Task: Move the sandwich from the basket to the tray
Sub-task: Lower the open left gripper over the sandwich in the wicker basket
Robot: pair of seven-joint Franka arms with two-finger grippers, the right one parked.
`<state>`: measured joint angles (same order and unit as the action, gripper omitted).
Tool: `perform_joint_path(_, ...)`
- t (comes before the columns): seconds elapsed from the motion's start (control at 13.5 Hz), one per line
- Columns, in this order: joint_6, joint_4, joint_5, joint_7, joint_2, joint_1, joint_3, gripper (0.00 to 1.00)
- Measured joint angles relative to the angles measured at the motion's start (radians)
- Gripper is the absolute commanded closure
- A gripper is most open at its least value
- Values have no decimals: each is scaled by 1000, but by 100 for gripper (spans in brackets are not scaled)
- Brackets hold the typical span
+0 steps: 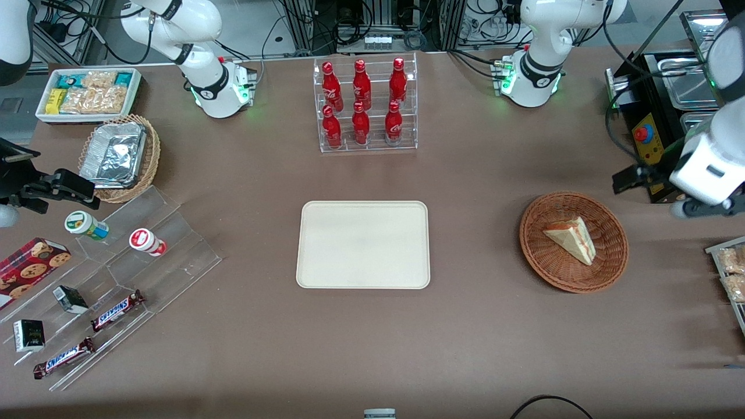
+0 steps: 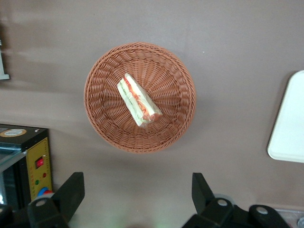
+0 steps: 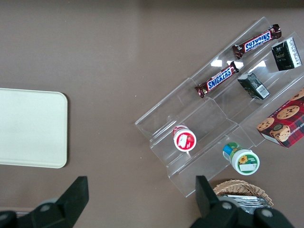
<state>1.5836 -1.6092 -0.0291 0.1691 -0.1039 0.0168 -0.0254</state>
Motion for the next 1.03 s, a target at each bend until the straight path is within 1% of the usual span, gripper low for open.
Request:
perform_joint_path(0.15, 47, -41, 0, 66, -27, -17, 4, 0)
perform_joint_path(0.37, 123, -82, 0, 96, -68, -29, 6, 0)
perform_joint_path(0.52, 212, -147, 0, 122, -78, -37, 9, 0)
perform_joint_path(0.74, 323, -250, 0, 276, -82, -53, 11, 0)
perform_joint_path(1.03, 475, -374, 0, 364, -86, -53, 10, 0)
